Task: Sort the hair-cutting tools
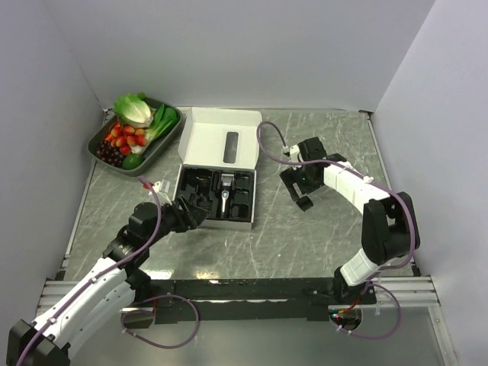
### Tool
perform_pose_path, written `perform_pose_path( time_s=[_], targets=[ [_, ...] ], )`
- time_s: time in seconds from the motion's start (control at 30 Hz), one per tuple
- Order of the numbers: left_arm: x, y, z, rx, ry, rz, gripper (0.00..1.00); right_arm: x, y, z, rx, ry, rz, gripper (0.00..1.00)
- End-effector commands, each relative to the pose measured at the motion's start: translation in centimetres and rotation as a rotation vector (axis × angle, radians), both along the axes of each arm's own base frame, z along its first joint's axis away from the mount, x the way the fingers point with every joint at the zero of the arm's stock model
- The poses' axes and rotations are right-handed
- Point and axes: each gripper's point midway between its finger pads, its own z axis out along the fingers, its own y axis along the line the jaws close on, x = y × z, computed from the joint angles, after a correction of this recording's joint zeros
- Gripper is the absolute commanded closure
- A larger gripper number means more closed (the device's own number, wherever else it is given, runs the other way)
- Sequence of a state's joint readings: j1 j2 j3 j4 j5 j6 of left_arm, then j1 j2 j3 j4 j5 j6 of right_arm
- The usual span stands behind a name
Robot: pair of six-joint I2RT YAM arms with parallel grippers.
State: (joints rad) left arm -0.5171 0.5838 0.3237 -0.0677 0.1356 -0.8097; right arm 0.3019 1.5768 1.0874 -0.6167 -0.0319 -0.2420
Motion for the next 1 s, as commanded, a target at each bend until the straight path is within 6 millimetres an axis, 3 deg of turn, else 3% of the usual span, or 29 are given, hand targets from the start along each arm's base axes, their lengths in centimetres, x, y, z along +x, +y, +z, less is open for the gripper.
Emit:
perform_pose_path(
  time_s=[0.0,0.33,0.67,0.97],
  targets=[
    [0.1,-1.0,2.2,-0.049,-0.082,-0.053,0.27,-0.3,0.5,-1.4,0.037,0.072,0.111,0.09],
    [-0.5,-1.5,2.4,-0.063,-0.094,-0.097,0.24,0.1,-0.9,-2.8,0.007,0.095,0.084,0.08],
    [-0.7,-1.7,2.3,-0.066,-0.089,-0.112,0.23,-0.3,-1.1,-4.4,0.026,0.154,0.077,0.08],
    [-0.7,-1.6,2.2,-0.064,-0.085,-0.109,0.24,-0.7,-1.5,-5.8,-0.002,0.211,0.06,0.13]
  ],
)
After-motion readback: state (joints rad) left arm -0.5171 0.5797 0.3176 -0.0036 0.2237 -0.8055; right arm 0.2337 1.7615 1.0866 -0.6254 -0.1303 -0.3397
